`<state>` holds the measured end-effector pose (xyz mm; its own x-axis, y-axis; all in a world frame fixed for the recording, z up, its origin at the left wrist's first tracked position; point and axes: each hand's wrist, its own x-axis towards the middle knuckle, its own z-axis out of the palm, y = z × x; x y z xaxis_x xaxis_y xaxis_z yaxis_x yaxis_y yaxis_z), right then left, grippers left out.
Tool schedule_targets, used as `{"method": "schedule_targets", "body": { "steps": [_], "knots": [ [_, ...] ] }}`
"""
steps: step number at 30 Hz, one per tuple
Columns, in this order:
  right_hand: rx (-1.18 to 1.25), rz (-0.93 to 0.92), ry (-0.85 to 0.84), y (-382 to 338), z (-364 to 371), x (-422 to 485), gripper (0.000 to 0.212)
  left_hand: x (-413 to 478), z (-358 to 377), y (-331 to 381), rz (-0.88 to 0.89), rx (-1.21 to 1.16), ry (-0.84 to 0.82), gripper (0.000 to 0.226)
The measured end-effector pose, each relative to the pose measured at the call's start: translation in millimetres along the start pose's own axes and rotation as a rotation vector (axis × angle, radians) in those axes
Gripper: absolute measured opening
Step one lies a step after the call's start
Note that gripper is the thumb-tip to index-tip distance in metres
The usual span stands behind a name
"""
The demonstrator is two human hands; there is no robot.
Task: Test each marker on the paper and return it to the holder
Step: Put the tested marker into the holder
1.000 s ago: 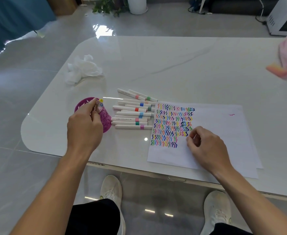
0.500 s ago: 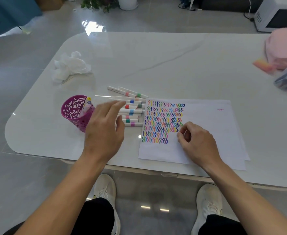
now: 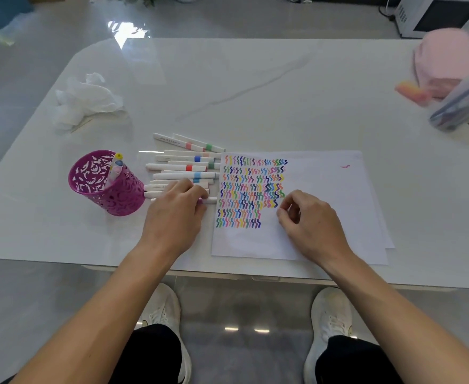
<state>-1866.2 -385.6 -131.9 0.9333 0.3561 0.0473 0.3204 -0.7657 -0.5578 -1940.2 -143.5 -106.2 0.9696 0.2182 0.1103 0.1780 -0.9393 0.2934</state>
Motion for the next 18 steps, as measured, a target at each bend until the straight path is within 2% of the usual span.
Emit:
{"method": "schedule_targets", "body": {
  "steps": [5, 11, 14, 18],
  "knots": [
    [0.012, 0.010, 0.002, -0.2, 0.7, 1.0, 0.010, 0.7, 6.4, 3.6, -0.015, 0.007, -0.007, 0.025],
    [0.015, 0.006, -0.004, -0.6, -0.3, 0.6, 0.010, 3.3, 2.9, 5.4, 0.017, 0.007, -0.006, 0.018],
    [0.019, 0.011, -0.008, -0.1, -1.6, 0.7, 0.010, 6.9, -5.4, 2.7, 0.021, -0.006, 0.041, 0.011],
    [0.019, 0.013, -0.023, -2.3, -3.5, 0.1, 0.008, 8.8, -17.0, 9.0, 0.022, -0.158, 0.155, 0.008]
  ]
}}
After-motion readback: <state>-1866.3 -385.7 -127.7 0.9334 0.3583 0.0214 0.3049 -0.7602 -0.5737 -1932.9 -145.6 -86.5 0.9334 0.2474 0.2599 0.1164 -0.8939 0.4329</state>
